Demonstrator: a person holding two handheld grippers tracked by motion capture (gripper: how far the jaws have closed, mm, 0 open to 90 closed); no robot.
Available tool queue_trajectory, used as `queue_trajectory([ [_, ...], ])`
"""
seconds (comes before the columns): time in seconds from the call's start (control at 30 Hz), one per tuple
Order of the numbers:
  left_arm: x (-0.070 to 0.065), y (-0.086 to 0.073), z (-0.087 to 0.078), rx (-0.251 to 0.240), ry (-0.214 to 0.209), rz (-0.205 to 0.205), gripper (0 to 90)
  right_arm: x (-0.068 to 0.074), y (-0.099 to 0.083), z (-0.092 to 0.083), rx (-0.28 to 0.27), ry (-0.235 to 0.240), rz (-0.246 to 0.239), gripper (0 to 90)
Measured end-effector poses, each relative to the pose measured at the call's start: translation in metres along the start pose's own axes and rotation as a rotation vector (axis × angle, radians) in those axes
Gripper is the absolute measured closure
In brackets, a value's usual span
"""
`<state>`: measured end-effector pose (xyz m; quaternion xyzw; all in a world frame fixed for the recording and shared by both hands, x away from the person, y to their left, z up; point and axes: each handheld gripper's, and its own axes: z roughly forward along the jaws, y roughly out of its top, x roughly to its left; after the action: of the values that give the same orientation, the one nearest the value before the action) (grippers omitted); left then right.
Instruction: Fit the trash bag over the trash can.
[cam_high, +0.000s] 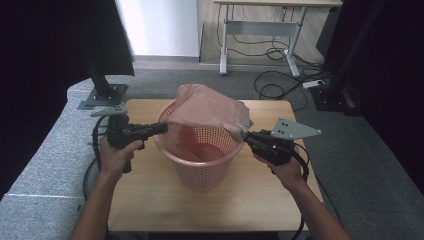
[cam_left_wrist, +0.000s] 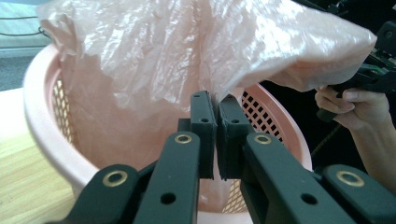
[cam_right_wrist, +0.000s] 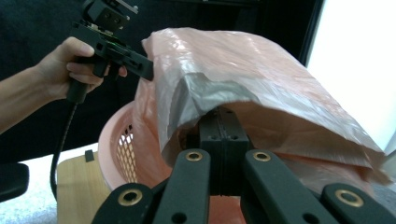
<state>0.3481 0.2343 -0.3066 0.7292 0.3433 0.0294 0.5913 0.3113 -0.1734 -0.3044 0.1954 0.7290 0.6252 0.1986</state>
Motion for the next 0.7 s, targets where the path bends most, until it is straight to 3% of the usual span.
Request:
queue_trajectory([
  [0.4, 0.007, 0.001, -0.007, -0.037, 0.019, -0.003, 89.2, -0.018, -0.001, -0.013, 0.026, -0.058, 0.017, 90.0],
  [0.7, 0.011, 0.004, -0.013, -0.078, -0.016, -0.012, 89.5, -0.033, -0.007, -0.025, 0.019, -0.107, 0.044, 90.0],
])
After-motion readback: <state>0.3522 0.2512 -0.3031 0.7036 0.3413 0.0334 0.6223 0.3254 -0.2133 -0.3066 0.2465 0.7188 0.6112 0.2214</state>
